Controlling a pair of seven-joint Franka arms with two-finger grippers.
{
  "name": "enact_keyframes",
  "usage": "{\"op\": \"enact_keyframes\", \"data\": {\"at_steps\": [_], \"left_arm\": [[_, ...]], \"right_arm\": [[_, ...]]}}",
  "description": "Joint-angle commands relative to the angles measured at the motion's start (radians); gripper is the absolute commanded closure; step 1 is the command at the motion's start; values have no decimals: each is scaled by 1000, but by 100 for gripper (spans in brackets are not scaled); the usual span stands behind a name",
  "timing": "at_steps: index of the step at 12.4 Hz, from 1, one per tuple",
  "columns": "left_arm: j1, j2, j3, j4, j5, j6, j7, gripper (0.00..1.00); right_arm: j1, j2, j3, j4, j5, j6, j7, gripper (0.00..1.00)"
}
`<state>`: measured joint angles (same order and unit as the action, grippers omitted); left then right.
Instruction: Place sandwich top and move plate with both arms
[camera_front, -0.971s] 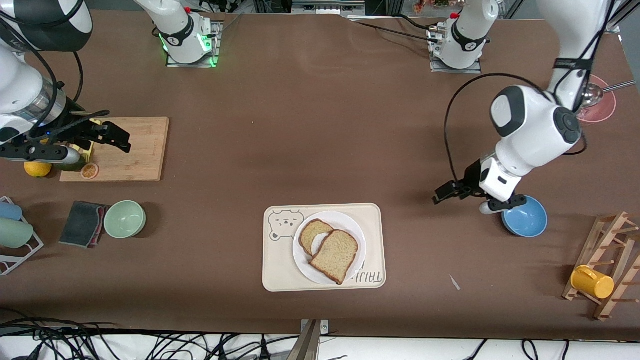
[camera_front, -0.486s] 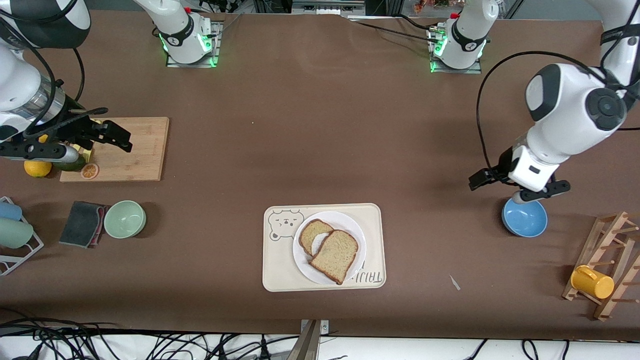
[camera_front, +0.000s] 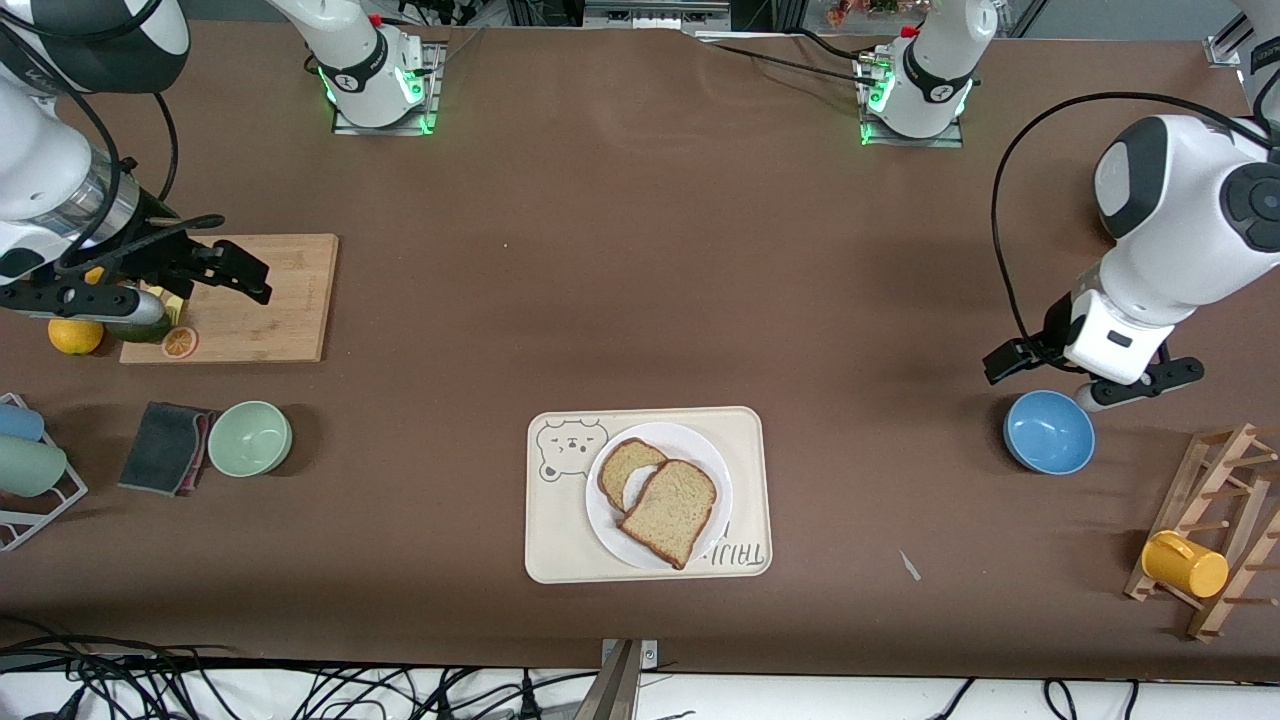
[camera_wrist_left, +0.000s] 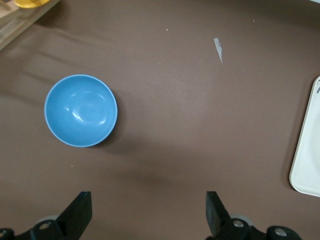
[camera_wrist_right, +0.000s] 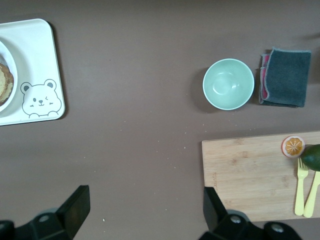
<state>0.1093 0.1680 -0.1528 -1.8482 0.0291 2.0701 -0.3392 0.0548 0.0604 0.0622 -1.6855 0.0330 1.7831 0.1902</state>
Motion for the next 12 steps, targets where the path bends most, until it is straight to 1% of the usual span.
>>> {"op": "enact_keyframes", "data": {"at_steps": [1,3,5,8,10,12], "left_arm": [[61,-16,-5,76,32,-103,83,0],[89,-19,-5,95,32,-110,91,0],[90,-22,-5,98,32,-149,91,0],[87,-50,4,106,31,-163,88,0],[46,-77,28,106,20,-232,91,0],[-46,-103,108,106,17,-264,66,0]], "right_arm": [[-3,-13,4,0,15,-8,14,0],[-3,-13,1,1,15,-8,14,0],[-4,-10,-4,1,15,-2,9,0],[-4,-5,-1,3,15,21,14,0],[-7,-5,-5,1,16,16,5,0],[-7,-5,-5,1,16,18,5,0]]}}
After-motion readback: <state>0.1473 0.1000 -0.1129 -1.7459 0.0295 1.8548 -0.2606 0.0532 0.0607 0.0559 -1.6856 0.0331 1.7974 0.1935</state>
